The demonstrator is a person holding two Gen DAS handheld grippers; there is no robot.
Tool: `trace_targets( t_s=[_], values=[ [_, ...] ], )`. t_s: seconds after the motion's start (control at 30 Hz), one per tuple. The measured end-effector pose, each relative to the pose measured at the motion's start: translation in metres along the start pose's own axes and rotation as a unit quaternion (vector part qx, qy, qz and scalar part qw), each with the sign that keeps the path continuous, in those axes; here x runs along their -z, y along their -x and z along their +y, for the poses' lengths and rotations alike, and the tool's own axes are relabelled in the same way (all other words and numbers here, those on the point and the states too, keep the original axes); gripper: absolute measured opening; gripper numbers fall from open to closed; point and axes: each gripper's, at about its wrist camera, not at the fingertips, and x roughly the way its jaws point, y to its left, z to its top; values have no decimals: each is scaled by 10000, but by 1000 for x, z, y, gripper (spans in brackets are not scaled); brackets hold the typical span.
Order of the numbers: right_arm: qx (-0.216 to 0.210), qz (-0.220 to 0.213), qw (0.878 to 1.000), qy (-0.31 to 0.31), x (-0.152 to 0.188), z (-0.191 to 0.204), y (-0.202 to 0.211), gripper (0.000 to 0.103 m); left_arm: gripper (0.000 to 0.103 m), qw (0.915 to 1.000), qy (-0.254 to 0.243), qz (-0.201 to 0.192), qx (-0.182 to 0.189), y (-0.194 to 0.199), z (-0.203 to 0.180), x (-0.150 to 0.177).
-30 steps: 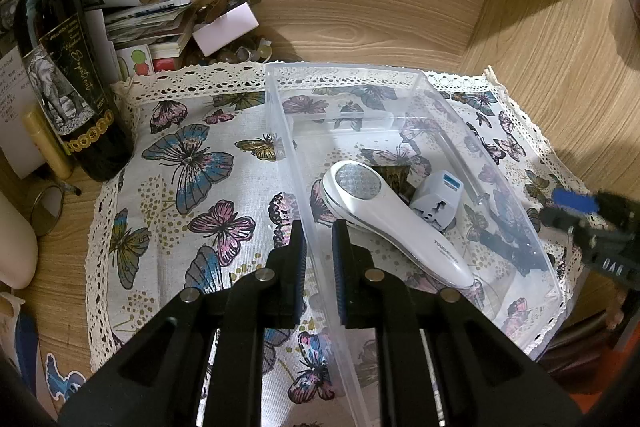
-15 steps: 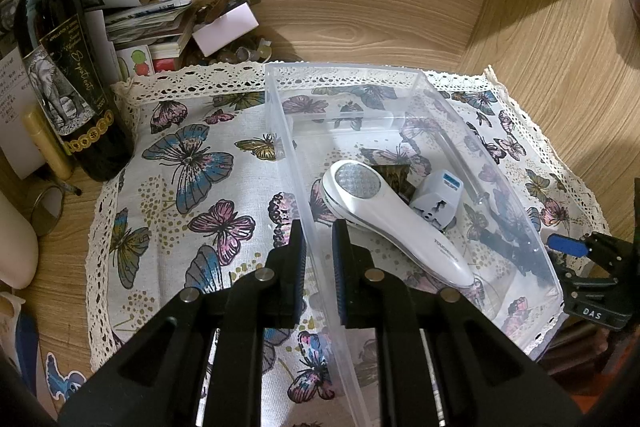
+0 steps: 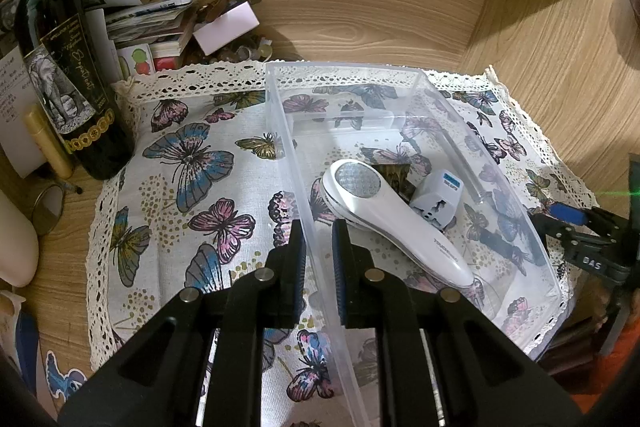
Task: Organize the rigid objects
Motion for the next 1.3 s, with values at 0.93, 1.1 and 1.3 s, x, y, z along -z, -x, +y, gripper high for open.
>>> trace_targets(
  t_s=[0.93,1.1,1.3],
  values=[
    [-195,-440,9988,115,-5,13,21,21,12,10000,-5,-4,2,0,0,0],
    [-372,-786,9961,129,-24,18,35,21,12,10000,0,-4,1,0,-1,0],
    [-568,-1146,9909,412,-48,41,45,21,12,10000,-4,-4,0,0,-1,1]
  ],
)
